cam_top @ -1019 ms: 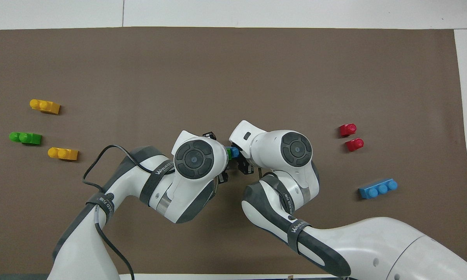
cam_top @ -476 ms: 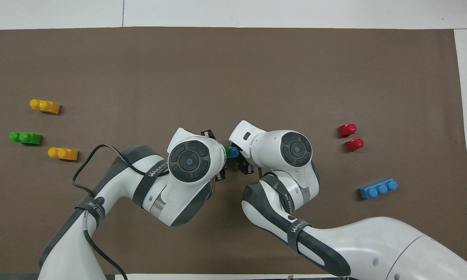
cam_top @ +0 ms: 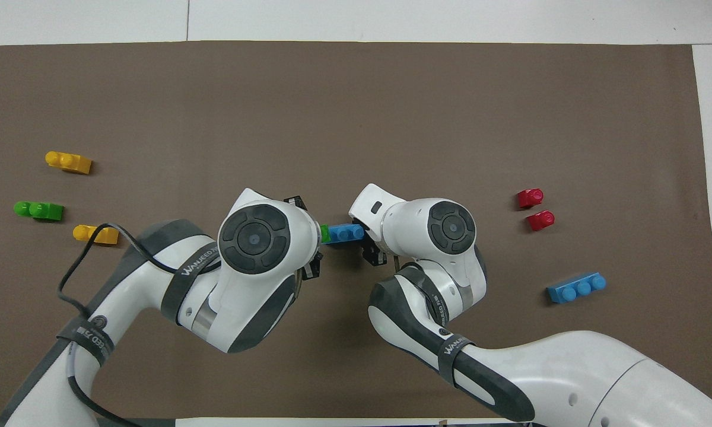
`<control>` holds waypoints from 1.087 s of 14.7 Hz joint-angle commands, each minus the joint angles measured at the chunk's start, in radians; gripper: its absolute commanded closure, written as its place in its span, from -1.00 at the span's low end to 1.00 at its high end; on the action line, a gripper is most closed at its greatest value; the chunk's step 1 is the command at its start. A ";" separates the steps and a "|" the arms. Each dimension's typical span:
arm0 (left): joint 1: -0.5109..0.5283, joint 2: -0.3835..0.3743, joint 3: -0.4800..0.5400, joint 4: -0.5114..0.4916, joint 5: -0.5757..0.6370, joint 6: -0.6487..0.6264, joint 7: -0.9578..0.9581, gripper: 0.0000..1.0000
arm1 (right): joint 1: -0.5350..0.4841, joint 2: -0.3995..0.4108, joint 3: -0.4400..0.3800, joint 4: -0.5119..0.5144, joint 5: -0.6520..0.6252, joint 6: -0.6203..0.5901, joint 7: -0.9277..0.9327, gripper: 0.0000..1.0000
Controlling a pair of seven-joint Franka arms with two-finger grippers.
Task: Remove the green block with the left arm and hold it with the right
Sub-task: 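Pull the green brick away with the left gripper while the right holds blue, then move the green brick with the left gripper while the right gripper moves blue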
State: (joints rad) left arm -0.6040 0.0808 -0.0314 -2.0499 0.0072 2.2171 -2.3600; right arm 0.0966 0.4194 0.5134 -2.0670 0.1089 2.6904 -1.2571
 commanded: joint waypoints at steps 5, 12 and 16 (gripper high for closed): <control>0.211 -0.024 -0.005 -0.032 0.004 -0.053 0.381 1.00 | -0.020 0.019 0.019 0.010 0.005 0.017 -0.012 0.98; 0.400 -0.038 -0.005 -0.091 -0.006 -0.039 0.732 1.00 | -0.045 0.012 0.017 0.089 0.015 -0.093 -0.008 1.00; 0.501 -0.046 -0.005 -0.136 -0.006 0.004 0.913 1.00 | -0.075 -0.030 0.017 0.128 0.017 -0.208 0.008 1.00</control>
State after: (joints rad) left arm -0.1562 0.0759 -0.0263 -2.1278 0.0065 2.1874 -1.5419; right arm 0.0611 0.4117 0.5136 -1.9551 0.1118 2.5415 -1.2546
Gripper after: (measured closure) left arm 0.639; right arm 0.652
